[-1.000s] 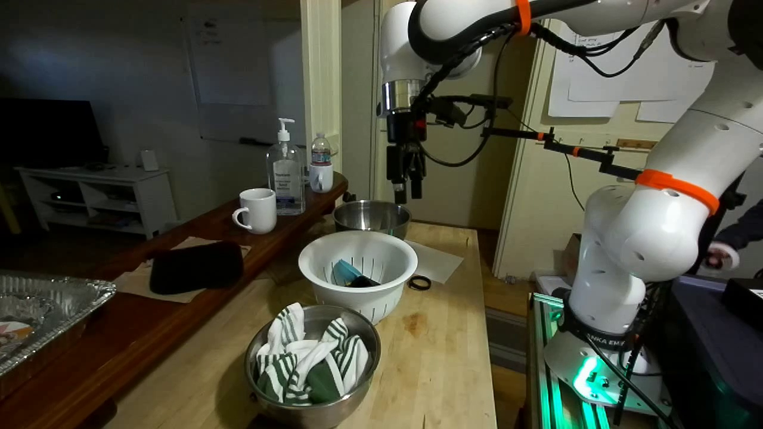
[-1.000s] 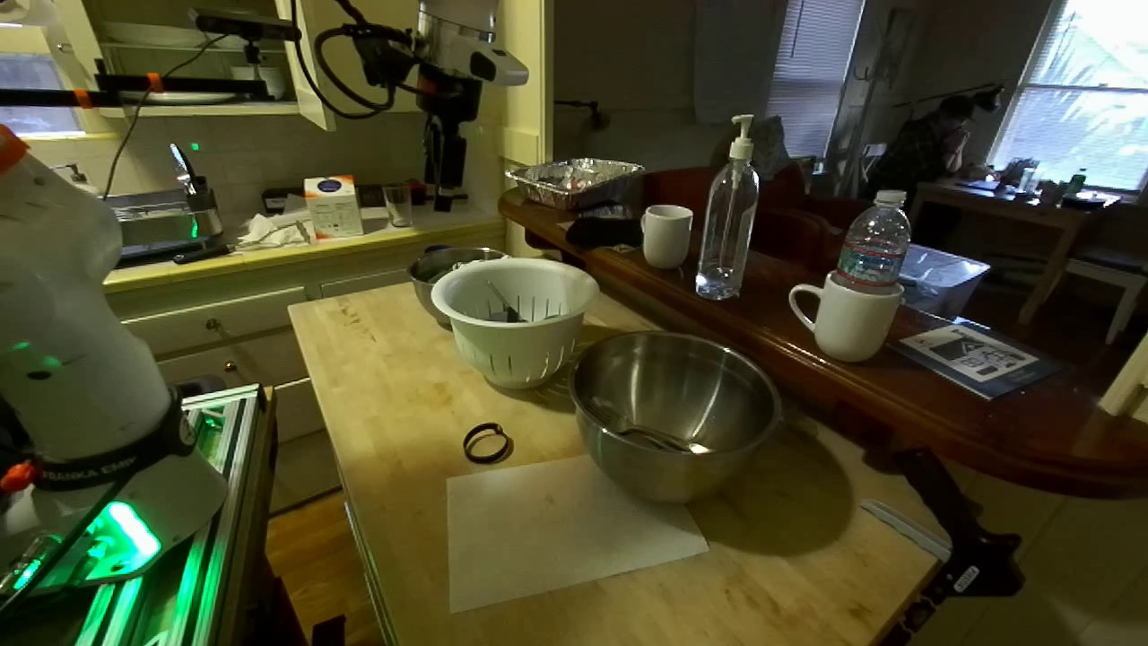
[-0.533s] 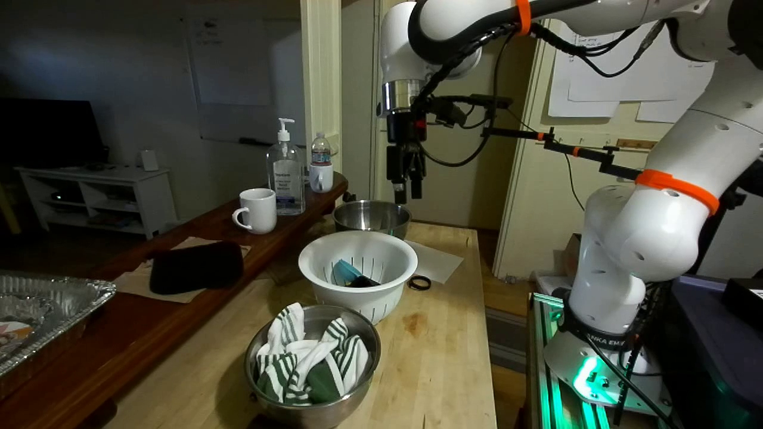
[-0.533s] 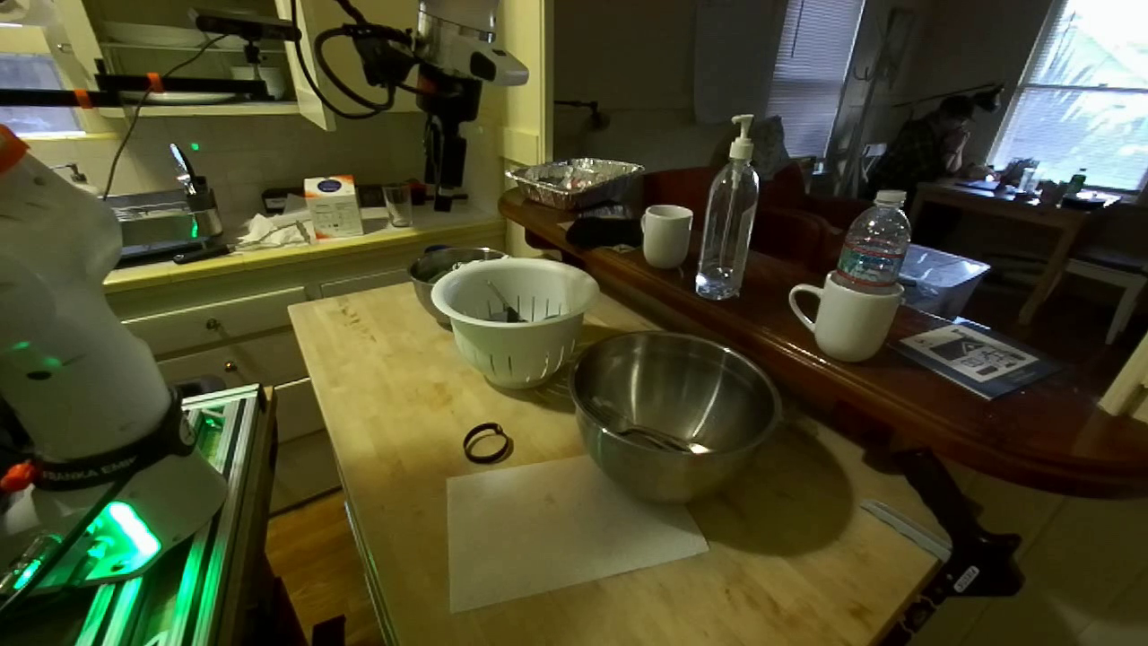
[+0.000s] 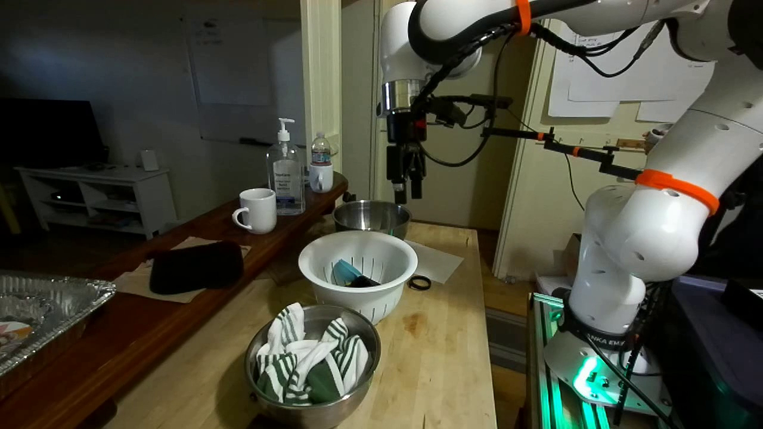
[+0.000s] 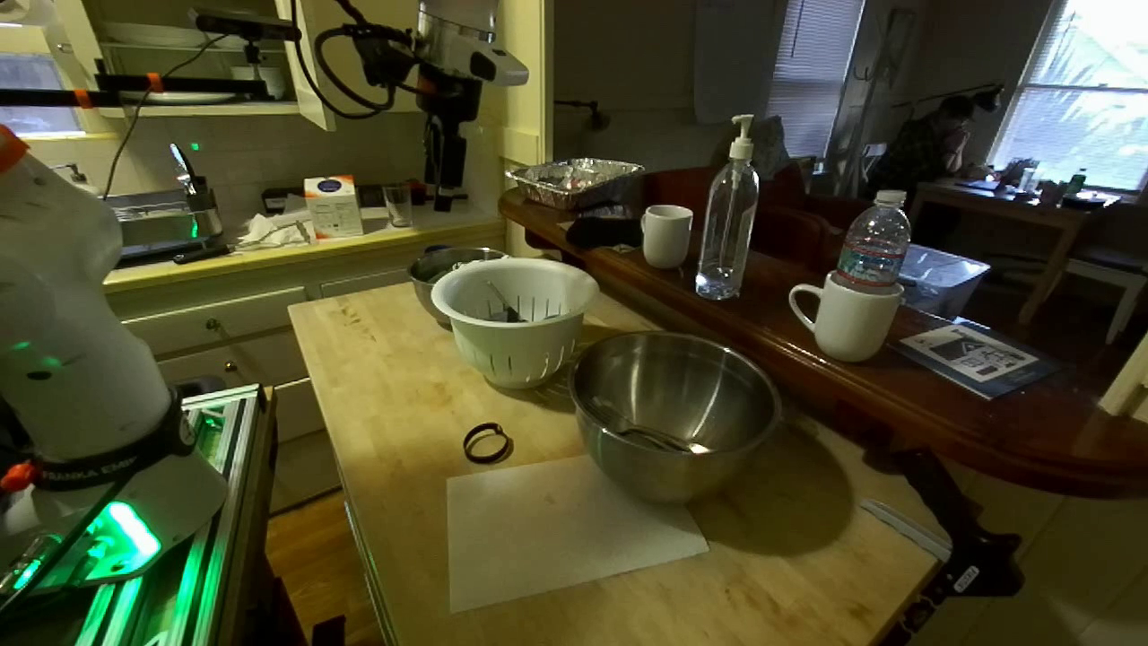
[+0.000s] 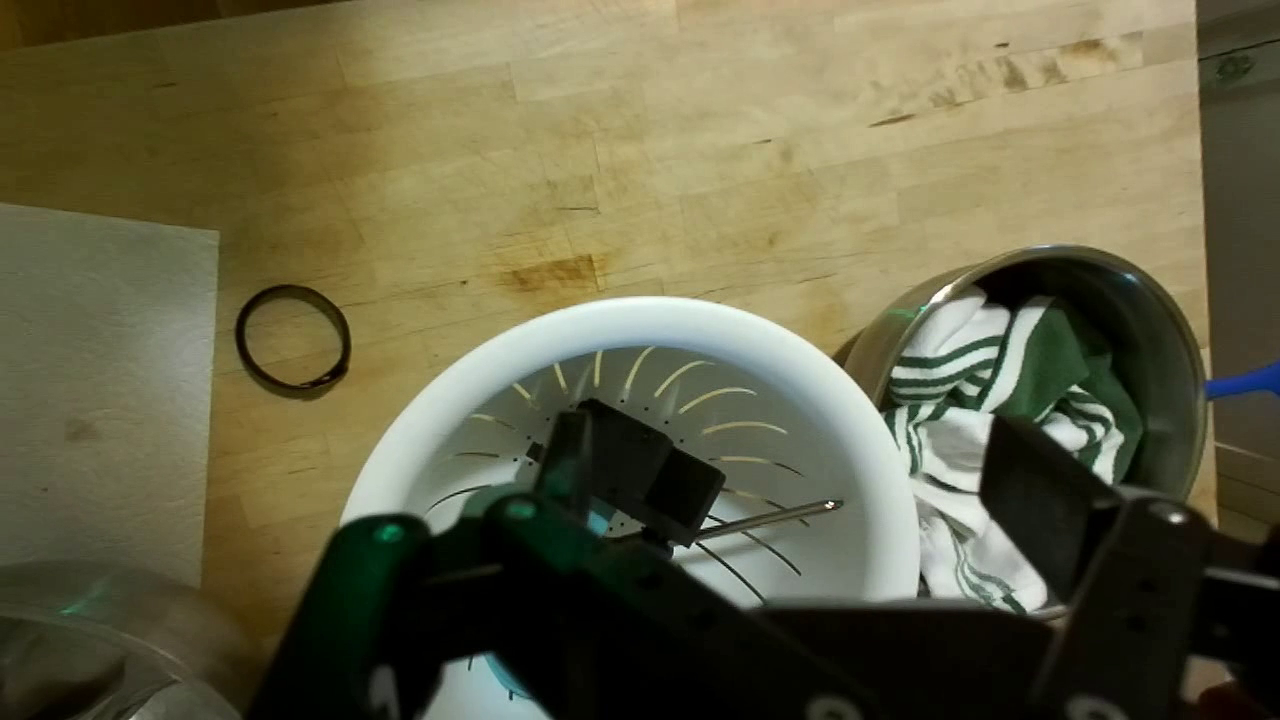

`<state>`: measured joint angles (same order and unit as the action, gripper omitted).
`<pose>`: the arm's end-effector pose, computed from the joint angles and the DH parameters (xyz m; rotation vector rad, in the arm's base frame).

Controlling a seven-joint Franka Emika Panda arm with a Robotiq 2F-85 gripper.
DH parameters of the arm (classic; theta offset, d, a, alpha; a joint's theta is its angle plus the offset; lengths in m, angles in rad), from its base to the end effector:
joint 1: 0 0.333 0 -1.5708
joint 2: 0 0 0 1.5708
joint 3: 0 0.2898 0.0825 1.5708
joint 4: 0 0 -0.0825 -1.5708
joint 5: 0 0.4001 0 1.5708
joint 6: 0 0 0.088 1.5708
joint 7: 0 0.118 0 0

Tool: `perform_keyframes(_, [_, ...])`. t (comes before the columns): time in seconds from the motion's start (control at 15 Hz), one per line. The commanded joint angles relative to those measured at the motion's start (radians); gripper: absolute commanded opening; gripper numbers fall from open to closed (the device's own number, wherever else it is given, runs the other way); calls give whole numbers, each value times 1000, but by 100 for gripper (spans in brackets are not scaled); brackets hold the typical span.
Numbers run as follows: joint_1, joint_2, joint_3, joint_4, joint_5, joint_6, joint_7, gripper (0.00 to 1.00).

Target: Put the white and green towel inside the silver bowl.

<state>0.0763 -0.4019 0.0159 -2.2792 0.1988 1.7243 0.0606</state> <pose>0.4348 0.0609 0.4617 -2.9560 0.0232 0.2467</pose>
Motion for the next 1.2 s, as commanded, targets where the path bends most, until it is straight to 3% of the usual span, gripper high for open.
perform_keyframes(0.0, [-13,0,11,2,4,-3,-4,100])
perform_keyframes(0.73, [-13,0,11,2,3,-3,-4,100])
perform_keyframes(0.87, [28,22,58,-9,-25,-6,-37,100])
perform_keyframes(1.13, [146,22,197,-60,25,75,-54,100])
